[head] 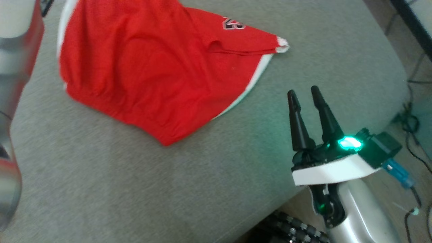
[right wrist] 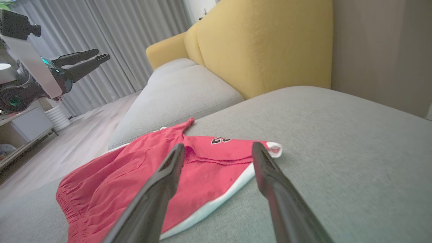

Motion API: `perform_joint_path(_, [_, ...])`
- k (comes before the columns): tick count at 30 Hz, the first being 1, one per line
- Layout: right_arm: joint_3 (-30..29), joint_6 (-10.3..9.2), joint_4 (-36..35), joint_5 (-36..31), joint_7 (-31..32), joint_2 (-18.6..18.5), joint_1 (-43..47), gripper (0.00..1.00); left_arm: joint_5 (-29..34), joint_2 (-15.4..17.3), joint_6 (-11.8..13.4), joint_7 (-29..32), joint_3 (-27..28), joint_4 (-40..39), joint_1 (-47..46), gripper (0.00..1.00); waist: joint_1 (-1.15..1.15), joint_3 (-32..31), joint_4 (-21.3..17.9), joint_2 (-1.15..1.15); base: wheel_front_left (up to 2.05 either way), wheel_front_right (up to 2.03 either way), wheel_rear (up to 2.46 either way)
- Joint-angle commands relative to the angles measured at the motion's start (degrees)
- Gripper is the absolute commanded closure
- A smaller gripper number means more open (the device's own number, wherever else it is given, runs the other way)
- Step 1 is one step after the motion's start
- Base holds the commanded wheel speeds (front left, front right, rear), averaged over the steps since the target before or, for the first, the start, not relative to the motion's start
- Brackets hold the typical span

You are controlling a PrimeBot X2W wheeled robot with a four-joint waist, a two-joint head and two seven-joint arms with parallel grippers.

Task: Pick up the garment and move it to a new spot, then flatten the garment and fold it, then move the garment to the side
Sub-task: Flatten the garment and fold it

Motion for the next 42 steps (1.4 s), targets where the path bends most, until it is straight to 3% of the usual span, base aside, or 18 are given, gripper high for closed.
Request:
perform_joint_path(1, [0.27, 0.43, -1.52, -0.97, -0.53, -0.28, -1.48, 0.00, -0.49, 0.85, 0.76, -1.87, 1.92, -0.14, -2.80, 0.00, 0.00, -0.93, 2.23, 0.00, 0.00, 0.00, 0.00])
perform_joint_path(7, [-3.88, 0.43, -0.82, -4.04, -0.53, -0.28, -2.31, 0.00, -4.03, -2.27, 1.73, -9.44, 4.33, 1.80, 0.52, 0.00, 0.00, -4.22, 8.85, 0.00, 0.00, 0.00, 0.00])
perform_joint_path(13, [-10.19, 0.43, 0.54, -8.12, -0.53, -0.28, -1.69, 0.00, -7.65, -4.13, 3.59, -13.78, 6.67, -0.10, 8.47, 0.00, 0.00, -8.86, 17.90, 0.00, 0.00, 0.00, 0.00])
perform_joint_path(19, [-15.69, 0.43, 1.52, -11.99, -0.53, -0.28, 0.01, 0.00, -11.84, -4.79, 6.60, -14.91, 9.93, -6.54, 21.73, 0.00, 0.00, -13.24, 26.14, 0.00, 0.00, 0.00, 0.00])
perform_joint_path(24, [-18.53, 0.43, 2.30, -13.90, -0.53, -0.28, 2.02, 0.00, -14.30, -4.75, 9.98, -15.02, 13.24, -16.60, 35.87, 0.00, 0.00, -16.04, 30.42, 0.00, 0.00, 0.00, 0.00])
perform_joint_path(30, [-19.54, 0.43, 3.13, -14.63, -0.53, -0.28, 4.38, 0.00, -15.46, -5.63, 13.87, -15.03, 16.53, -28.37, 52.10, 0.00, 0.00, -18.00, 32.20, 0.00, 0.00, 0.00, 0.00])
perform_joint_path(38, [-18.81, 0.43, 3.42, -14.68, -0.53, -0.28, 5.15, 0.00, -15.15, -6.20, 13.86, -15.04, 16.77, -34.01, 59.40, 0.00, 0.00, -18.49, 31.33, 0.00, 0.00, 0.00, 0.00])
perform_joint_path(42, [-19.03, 0.43, 3.38, -14.61, -0.53, -0.28, 4.76, 0.00, -13.98, -7.11, 12.24, -13.52, 13.47, -34.37, 59.27, 0.00, 0.00, -17.98, 29.91, 0.00, 0.00, 0.00, 0.00])
